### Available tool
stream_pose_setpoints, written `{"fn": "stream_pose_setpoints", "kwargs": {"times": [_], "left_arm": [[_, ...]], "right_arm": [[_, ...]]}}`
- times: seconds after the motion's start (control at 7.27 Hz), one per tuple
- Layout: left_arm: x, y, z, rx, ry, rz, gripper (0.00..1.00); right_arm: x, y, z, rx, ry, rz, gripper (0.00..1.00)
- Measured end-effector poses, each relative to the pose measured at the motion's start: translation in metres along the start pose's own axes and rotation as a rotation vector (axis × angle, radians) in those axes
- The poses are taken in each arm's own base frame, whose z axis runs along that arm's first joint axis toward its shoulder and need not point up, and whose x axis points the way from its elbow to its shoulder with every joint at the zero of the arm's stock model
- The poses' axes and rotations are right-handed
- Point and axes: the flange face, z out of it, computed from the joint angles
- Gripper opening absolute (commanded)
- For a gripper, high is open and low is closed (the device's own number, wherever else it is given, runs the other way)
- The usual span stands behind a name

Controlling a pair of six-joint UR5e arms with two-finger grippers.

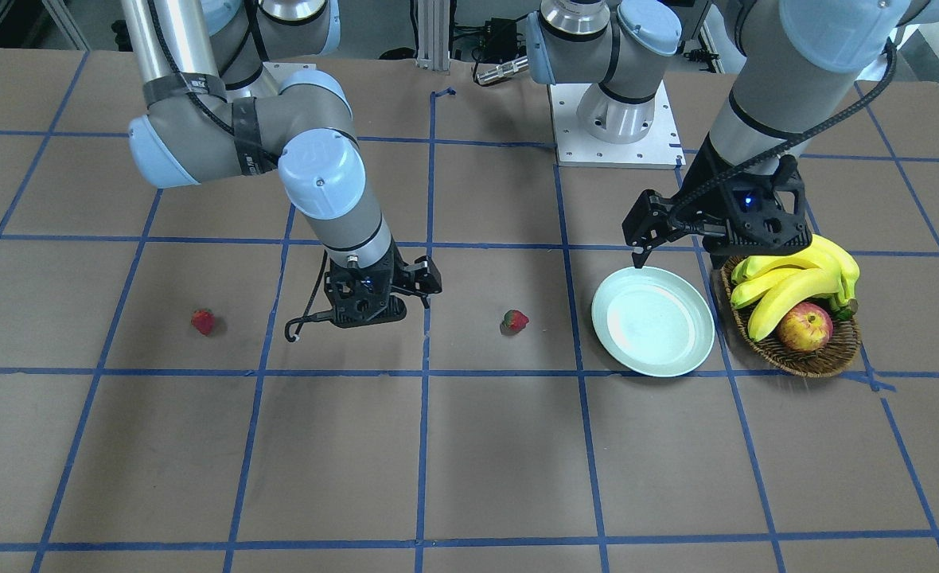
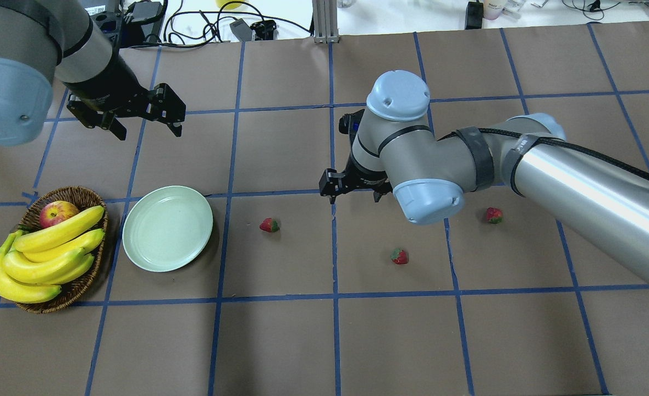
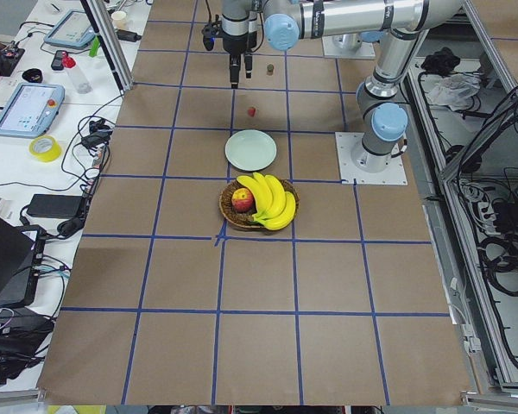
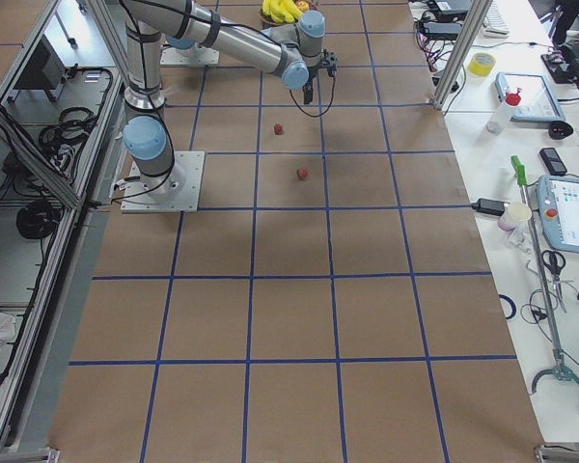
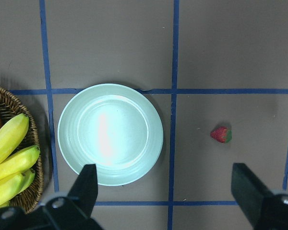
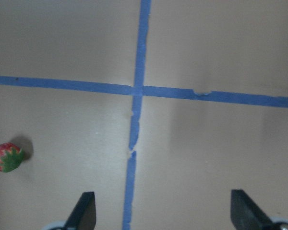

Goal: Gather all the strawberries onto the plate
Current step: 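Reach the right gripper to a second strawberry while the left reaches the released one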

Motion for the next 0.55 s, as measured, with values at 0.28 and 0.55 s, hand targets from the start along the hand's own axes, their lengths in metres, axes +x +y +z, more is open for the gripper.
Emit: {"fn": "stream_pose_setpoints", "kwargs": {"times": [0.28, 0.55], "left_arm": [[0.013, -0.007, 0.016, -0.008, 0.004, -0.006, 1.0], [0.06, -0.003, 0.034, -0.006, 0.004, -0.03, 1.0]], "right_arm": [[0.03, 0.025, 0.009, -0.02, 0.115, -0.037, 1.0], [0.044, 0.05, 0.033, -0.011, 0.167, -0.06, 0.93]]}}
